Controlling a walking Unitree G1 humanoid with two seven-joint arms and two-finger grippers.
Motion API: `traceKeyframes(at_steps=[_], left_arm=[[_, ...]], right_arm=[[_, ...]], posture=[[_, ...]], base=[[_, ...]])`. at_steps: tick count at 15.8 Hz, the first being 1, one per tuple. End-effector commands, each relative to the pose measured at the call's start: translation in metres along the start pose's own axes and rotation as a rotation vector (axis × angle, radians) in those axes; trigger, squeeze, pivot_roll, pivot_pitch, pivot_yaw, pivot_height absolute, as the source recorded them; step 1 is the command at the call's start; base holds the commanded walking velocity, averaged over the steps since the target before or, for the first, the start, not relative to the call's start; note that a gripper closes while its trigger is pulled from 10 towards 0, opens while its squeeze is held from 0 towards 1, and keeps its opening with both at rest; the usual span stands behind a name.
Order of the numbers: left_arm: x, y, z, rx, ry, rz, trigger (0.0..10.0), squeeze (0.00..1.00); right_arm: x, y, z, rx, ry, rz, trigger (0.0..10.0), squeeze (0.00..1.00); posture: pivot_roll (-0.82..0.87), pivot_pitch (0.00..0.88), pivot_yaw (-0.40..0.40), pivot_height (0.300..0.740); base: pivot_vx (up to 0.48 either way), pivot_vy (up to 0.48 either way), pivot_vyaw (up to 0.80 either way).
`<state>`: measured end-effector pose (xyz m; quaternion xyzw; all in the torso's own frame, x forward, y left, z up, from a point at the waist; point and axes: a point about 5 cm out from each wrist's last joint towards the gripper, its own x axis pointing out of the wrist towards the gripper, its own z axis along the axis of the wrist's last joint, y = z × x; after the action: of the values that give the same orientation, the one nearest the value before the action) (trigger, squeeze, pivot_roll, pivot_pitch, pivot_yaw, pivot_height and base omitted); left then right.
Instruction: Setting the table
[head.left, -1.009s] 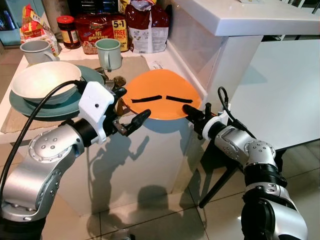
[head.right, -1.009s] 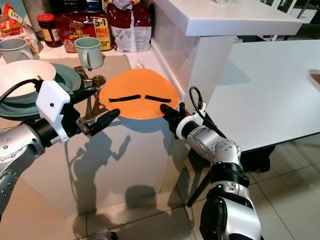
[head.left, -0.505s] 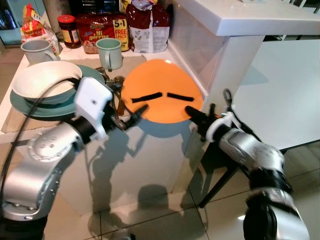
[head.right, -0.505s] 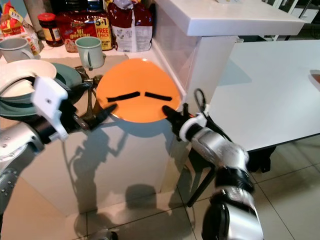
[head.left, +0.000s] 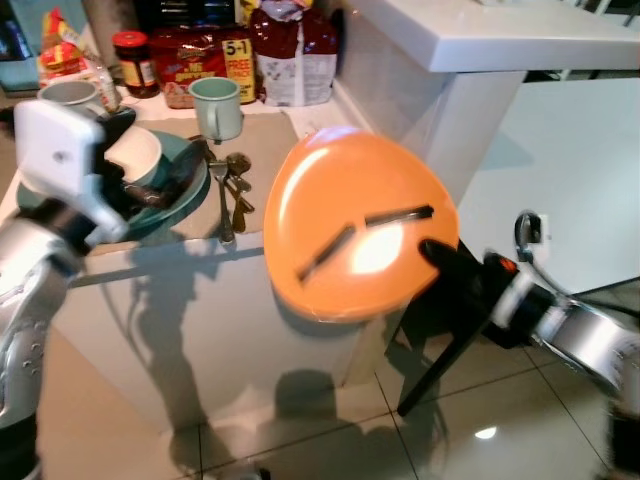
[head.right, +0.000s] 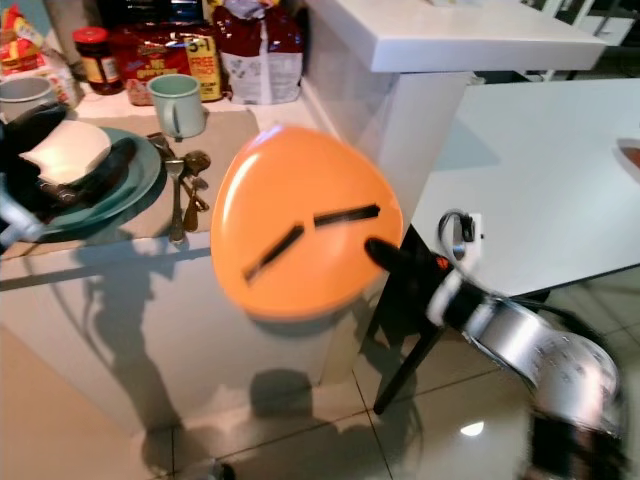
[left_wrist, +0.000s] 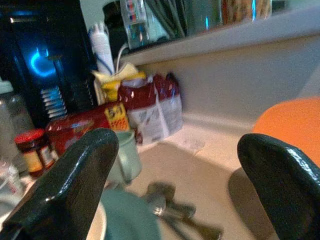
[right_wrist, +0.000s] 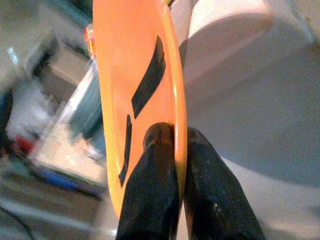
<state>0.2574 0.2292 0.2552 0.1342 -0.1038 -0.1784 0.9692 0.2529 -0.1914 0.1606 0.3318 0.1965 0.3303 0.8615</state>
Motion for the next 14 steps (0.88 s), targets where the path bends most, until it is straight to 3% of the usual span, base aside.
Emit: traceKeyframes(at_steps=[1,2,3,4,5,6,8,10,11,12,14], left_arm=[[0.000,-0.004,-0.009,0.023,0.037,-0.027,10.0,0.00],[-0.003,-0.008,-0.017,0.024,0.073,-0.027,10.0,0.00],[-0.004,-0.011,-0.022,0.036,0.090,-0.035,10.0,0.00],[-0.009,-0.018,-0.036,0.051,0.149,-0.012,10.0,0.00],[-0.010,-0.020,-0.040,0.049,0.162,0.011,10.0,0.00],[-0.010,-0.025,-0.042,0.028,0.152,0.055,10.0,0.00],[-0.007,-0.028,-0.041,0.026,0.117,0.155,10.0,0.00],[-0.006,-0.036,-0.036,-0.018,0.089,0.220,10.0,0.00],[-0.005,-0.041,-0.034,-0.024,0.083,0.219,10.0,0.00],[0.000,-0.053,-0.034,-0.016,0.079,0.206,10.0,0.00],[0.008,-0.055,-0.038,0.039,0.103,0.216,10.0,0.00]], right_arm=[[0.000,0.018,0.005,-0.155,0.006,0.077,0.0,0.00],[-0.004,0.021,0.009,-0.254,-0.008,0.063,0.0,0.00],[-0.006,0.022,0.015,-0.314,-0.037,0.051,4.7,0.00],[-0.010,0.032,0.026,-0.481,-0.101,0.036,10.0,0.00],[-0.009,0.036,0.027,-0.507,-0.111,0.023,10.0,0.00],[-0.005,0.044,0.022,-0.589,-0.160,0.016,10.0,0.00],[0.001,0.044,0.012,-0.566,-0.209,-0.029,10.0,0.00],[0.000,0.049,-0.008,-0.497,-0.214,0.046,10.0,0.00],[0.001,0.050,-0.010,-0.499,-0.220,0.056,10.0,0.00],[0.006,0.048,-0.007,-0.502,-0.292,0.012,10.0,0.00],[0.014,0.042,0.000,-0.515,-0.349,-0.069,10.0,0.00]], posture=[[0.06,0.007,-0.037,0.740],[0.05,0.003,-0.035,0.740],[0.05,0.003,-0.034,0.740],[0.05,0.001,-0.032,0.740],[0.05,0.000,-0.033,0.740],[0.04,0.000,-0.035,0.740],[0.05,0.000,-0.052,0.740],[0.06,0.000,-0.061,0.740],[0.06,0.000,-0.059,0.740],[0.06,0.000,-0.054,0.740],[0.04,0.000,-0.045,0.740]], base=[[0.000,0.000,0.00],[0.000,-0.480,0.00],[0.000,-0.480,0.00],[0.000,-0.480,0.00],[0.000,-0.480,0.00],[0.000,-0.480,0.00],[0.000,-0.480,0.00],[0.000,-0.480,0.00],[0.000,-0.480,0.00],[0.000,-0.480,0.53],[0.000,-0.480,0.80]])
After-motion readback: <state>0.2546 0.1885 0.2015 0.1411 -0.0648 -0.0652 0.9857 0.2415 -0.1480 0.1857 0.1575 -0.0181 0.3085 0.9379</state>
